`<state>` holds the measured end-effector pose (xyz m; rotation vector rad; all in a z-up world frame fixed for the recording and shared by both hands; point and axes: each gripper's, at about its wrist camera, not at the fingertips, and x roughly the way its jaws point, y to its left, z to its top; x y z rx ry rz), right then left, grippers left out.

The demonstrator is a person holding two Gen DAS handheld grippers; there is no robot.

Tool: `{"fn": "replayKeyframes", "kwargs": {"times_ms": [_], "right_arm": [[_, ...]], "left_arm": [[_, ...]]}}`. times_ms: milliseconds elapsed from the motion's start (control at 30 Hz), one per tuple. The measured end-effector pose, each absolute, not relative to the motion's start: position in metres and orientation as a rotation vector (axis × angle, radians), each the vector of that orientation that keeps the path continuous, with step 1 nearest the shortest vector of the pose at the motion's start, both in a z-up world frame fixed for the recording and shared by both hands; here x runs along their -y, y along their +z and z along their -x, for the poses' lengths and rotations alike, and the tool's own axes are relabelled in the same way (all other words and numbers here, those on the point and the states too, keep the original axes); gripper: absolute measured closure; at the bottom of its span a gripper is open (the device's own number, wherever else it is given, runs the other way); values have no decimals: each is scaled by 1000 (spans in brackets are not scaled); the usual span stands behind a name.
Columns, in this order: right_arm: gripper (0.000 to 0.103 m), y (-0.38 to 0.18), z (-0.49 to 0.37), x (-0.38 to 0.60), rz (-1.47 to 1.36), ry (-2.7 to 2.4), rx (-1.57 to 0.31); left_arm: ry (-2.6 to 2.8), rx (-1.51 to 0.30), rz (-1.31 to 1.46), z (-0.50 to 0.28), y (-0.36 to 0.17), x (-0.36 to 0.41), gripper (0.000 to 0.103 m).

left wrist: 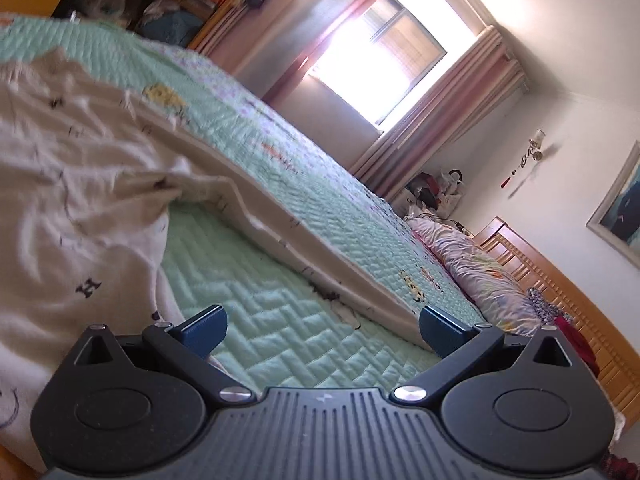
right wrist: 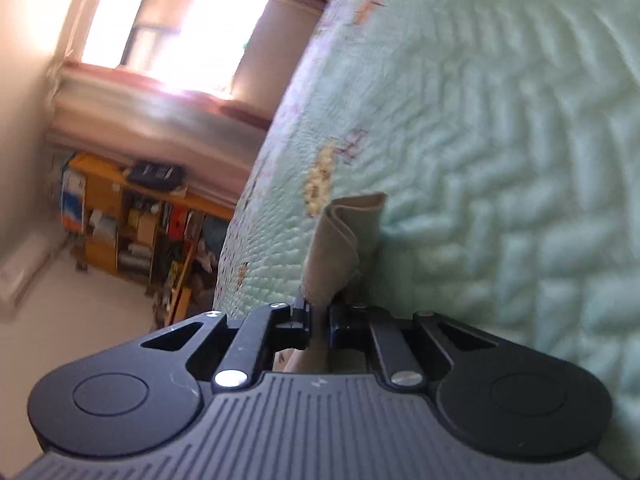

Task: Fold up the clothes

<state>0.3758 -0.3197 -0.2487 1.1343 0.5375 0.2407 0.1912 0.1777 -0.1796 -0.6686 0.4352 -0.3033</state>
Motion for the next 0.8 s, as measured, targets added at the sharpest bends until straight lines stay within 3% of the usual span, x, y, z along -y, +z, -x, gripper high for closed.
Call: {"fn": "replayKeyframes", "kwargs": {"times_ms": [200,367,433,500,533,600,633,800], "right_arm": [[93,-231,-395,333,-1108,258,-477],[93,-162,-410,337,-970,367,-286],[92,-150,-421,341,-863,288,-334],[91,-160,-436,344,-756,178,-454],[85,-174,-443,350,-753,122,-530],[74,-210,-447,367,-878,86,-632],[75,-228,-444,377,-956,86,-665],[73,-242,-413,399,-1081,107,-540]], "left_arm": [[-328,-431,685,-195,-187,-179,1],[-326,-436,678,-197,-186,-177,1],[-324,-440,670,-198,-186,-176,1],[-323,-441,667,-199,-186,-176,1],[-325,-441,668,-199,-186,-176,1],[-328,-441,671,-199,-187,-176,1],[-330,-441,675,-200,-187,-177,1],[-344,-434,693,-200,-188,-180,1]]}}
